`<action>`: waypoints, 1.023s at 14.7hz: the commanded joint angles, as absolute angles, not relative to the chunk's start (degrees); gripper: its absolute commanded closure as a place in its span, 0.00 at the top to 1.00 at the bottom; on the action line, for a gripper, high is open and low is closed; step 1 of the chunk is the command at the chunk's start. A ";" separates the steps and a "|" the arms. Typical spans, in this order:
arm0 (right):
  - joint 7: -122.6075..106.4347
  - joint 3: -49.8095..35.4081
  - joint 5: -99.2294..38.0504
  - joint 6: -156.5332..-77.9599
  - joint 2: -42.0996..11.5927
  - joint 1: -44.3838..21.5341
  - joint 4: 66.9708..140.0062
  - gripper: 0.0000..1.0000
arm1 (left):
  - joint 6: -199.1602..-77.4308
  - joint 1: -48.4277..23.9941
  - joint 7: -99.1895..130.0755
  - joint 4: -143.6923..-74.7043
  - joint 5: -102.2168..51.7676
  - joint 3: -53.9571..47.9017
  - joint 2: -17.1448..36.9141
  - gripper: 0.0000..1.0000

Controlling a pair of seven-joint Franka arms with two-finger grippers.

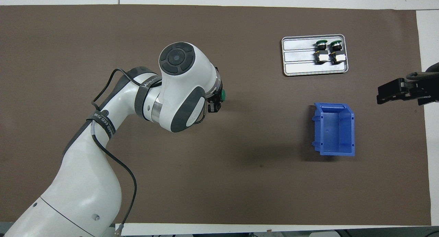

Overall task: Place and press button with both arms
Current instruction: 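Move the left gripper down beside the green-capped part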

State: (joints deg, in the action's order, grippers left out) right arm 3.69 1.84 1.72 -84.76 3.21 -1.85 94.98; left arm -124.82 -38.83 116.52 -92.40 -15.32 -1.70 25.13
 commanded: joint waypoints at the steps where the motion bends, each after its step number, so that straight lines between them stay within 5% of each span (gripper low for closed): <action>1: 2.81 1.67 2.20 -85.61 4.66 -1.41 96.77 0.99 | -130.67 -38.67 113.30 -97.46 -20.10 -1.76 22.59 0.09; 15: 2.81 1.67 2.11 -85.61 4.66 -1.49 96.77 0.99 | -136.49 -32.53 71.05 -111.70 -62.90 -1.85 16.27 0.12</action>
